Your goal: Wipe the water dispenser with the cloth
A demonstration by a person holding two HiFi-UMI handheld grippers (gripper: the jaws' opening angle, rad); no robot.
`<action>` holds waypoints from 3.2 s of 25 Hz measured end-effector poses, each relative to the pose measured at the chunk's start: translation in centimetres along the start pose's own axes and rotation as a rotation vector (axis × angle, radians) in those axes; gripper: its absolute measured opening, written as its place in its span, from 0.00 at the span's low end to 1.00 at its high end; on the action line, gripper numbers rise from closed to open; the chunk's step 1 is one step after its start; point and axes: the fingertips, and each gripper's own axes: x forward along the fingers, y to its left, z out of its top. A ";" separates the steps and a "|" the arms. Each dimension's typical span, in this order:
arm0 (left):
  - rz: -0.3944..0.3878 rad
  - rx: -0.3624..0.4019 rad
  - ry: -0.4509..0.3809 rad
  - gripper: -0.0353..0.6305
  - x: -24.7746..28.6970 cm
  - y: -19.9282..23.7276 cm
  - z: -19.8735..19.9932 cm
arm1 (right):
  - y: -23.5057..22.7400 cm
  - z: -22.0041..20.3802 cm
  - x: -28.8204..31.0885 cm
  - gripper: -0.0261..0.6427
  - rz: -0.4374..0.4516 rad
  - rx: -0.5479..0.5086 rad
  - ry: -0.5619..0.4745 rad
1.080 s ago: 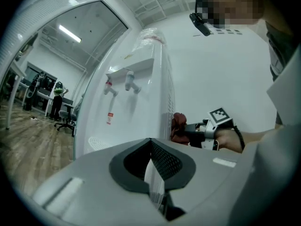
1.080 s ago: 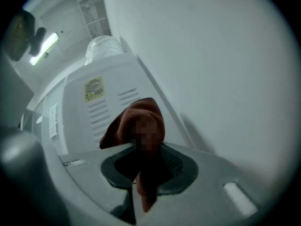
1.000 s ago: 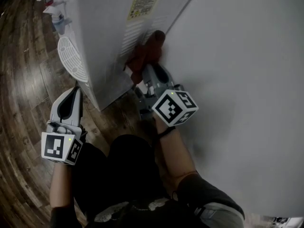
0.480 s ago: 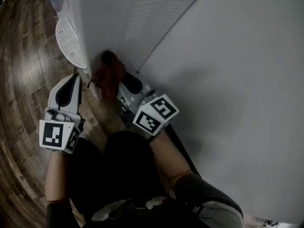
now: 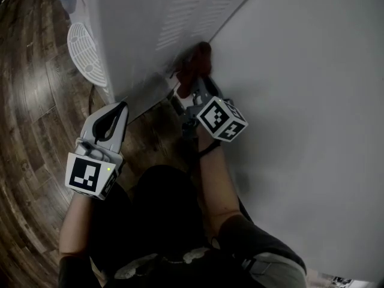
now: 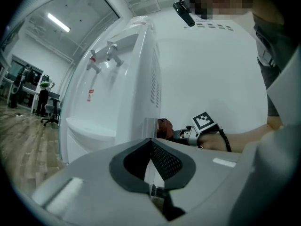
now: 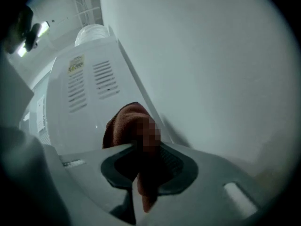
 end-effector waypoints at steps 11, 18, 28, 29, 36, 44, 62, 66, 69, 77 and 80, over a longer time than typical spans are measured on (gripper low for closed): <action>0.174 -0.004 0.107 0.08 -4.1 7.9 -5.0 | 13.4 -12.1 -4.0 0.13 0.576 -0.264 0.220; 0.071 0.090 0.141 0.08 -2.1 6.3 -7.7 | 10.3 -13.8 -2.2 0.13 0.478 -0.177 0.193; -0.214 0.105 0.127 0.08 2.4 -0.9 -6.9 | -4.7 -7.5 1.4 0.13 -0.033 -0.047 0.033; -0.223 0.110 0.130 0.08 2.4 -1.1 -7.2 | -4.6 -7.6 1.4 0.13 -0.033 -0.057 0.035; -0.172 0.131 0.202 0.08 -2.6 3.4 -12.2 | 4.8 -17.1 -2.2 0.13 0.370 -0.190 0.185; -0.031 0.036 0.253 0.08 -2.4 6.8 -19.0 | 7.7 -24.7 -2.2 0.13 0.537 -0.209 0.305; -0.167 -0.035 0.327 0.08 -0.7 3.9 -24.4 | -2.8 -26.8 0.8 0.13 0.184 -0.139 0.316; -0.062 -0.084 0.402 0.08 -2.4 6.3 -27.8 | 3.3 -34.6 -1.6 0.13 0.456 -0.211 0.489; -0.044 -0.095 0.447 0.08 -2.6 6.9 -29.6 | 2.8 -37.4 -0.7 0.13 0.445 -0.208 0.530; -0.118 -0.088 0.453 0.08 -0.9 5.2 -29.6 | -12.5 -31.2 4.6 0.13 -0.093 -0.003 0.361; -0.147 -0.084 0.432 0.08 -0.2 4.3 -28.6 | -15.6 -28.7 4.7 0.13 -0.188 0.051 0.301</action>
